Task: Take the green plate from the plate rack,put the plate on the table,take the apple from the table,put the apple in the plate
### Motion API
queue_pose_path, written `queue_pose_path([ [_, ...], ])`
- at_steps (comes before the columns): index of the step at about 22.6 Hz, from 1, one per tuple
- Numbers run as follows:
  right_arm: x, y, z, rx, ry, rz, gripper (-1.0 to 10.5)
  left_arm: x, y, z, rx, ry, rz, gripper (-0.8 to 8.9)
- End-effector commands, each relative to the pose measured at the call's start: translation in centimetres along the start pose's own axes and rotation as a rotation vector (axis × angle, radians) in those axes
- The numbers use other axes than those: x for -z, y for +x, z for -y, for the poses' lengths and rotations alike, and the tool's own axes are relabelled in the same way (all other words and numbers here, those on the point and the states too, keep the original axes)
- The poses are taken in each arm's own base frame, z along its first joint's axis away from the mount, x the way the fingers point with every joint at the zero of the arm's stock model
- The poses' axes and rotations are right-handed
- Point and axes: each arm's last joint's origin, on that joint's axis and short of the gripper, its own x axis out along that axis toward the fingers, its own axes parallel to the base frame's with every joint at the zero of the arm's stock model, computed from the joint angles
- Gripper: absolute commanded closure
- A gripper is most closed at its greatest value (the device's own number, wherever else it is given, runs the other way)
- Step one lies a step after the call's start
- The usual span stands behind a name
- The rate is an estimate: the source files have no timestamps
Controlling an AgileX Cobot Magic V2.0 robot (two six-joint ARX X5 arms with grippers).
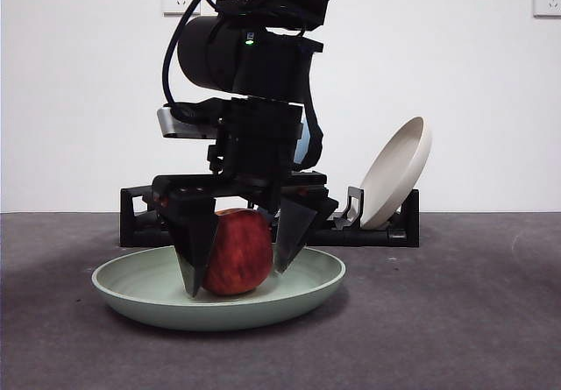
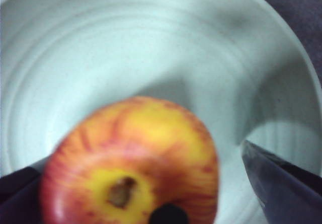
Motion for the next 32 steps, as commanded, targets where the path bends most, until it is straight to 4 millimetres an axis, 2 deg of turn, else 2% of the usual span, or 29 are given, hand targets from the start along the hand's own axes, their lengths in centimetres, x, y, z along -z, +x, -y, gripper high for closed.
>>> queue_pose_path([
  [1,-0.2,-1.9,0.1,0.004,0.003,0.048,3.5,0.1,0.1,0.0,0.000,-0.027,-0.001,3.47],
  [4,-0.3,-4.8,0.3,0.005,0.007,0.118,3.5,0.0,0.2,0.3,-0.001,-0.026,-0.002,3.47],
  [9,0.3,-11.9,1.2,0.016,0.008,0.285,3.5,-0.1,1.0,1.1,-0.003,-0.009,-0.016,3.48],
  [14,2.5,-19.6,2.8,0.040,0.049,0.487,3.5,-0.2,2.3,2.7,-0.005,0.024,-0.036,3.51],
  [16,3.5,-22.0,3.4,0.051,0.066,0.552,3.7,-0.3,2.9,3.4,0.003,0.048,-0.040,3.53],
  [17,4.3,-23.5,3.7,0.059,0.076,0.590,4.2,-0.4,3.2,3.8,0.021,0.073,-0.044,3.88],
  [18,5.1,-24.9,4.1,0.069,0.089,0.631,5.2,-0.4,3.7,4.4,0.045,0.096,-0.046,4.69],
  [21,8.0,-28.7,5.0,0.103,0.116,0.720,9.5,-0.7,4.9,6.2,0.143,0.192,-0.035,8.25],
  [25,10.6,-30.7,5.9,0.173,0.140,0.715,9.6,-1.1,5.9,7.8,0.266,0.236,0.003,8.23],
  [32,12.3,-30.0,6.9,0.180,0.194,0.564,9.6,-0.8,7.1,8.4,0.418,0.321,-0.010,8.23],
])
